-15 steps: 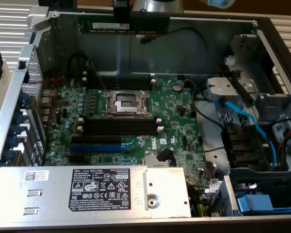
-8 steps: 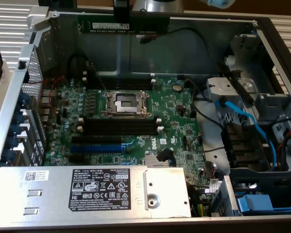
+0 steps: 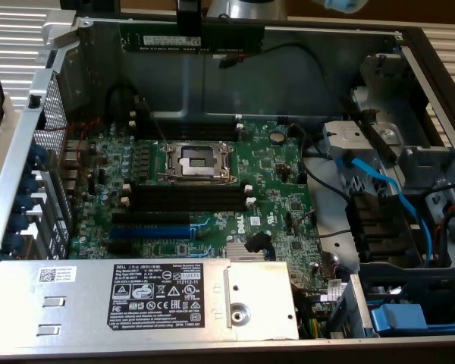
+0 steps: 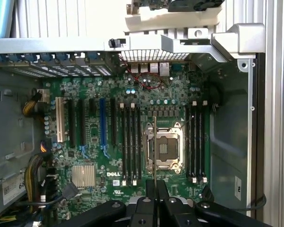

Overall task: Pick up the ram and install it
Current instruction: 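Insert the ram into the slot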

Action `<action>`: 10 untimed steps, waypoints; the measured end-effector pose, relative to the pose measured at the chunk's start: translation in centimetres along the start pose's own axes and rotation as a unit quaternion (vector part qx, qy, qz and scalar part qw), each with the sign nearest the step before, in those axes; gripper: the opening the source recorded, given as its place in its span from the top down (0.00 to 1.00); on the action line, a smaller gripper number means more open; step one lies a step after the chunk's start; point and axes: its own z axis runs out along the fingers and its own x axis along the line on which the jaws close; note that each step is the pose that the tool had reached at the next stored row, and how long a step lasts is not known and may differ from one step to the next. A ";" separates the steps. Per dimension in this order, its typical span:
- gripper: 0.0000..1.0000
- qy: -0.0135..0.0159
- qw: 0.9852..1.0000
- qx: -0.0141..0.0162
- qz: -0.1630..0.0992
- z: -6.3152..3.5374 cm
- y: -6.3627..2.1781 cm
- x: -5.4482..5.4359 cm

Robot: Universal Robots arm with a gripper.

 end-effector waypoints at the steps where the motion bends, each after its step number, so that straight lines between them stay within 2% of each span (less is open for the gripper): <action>1: 0.88 -0.006 1.000 0.000 0.000 0.03 0.05 0.0; 2: 0.88 -0.009 1.000 -0.001 0.000 0.06 0.05 0.2; 6: 0.88 -0.010 1.000 -0.002 0.001 0.22 0.04 0.5; 7: 0.88 -0.010 1.000 -0.005 0.001 0.30 0.04 0.5; 8: 0.88 -0.010 1.000 -0.009 0.001 0.35 0.04 0.5; 10: 0.88 -0.009 1.000 -0.019 0.000 0.45 0.05 0.6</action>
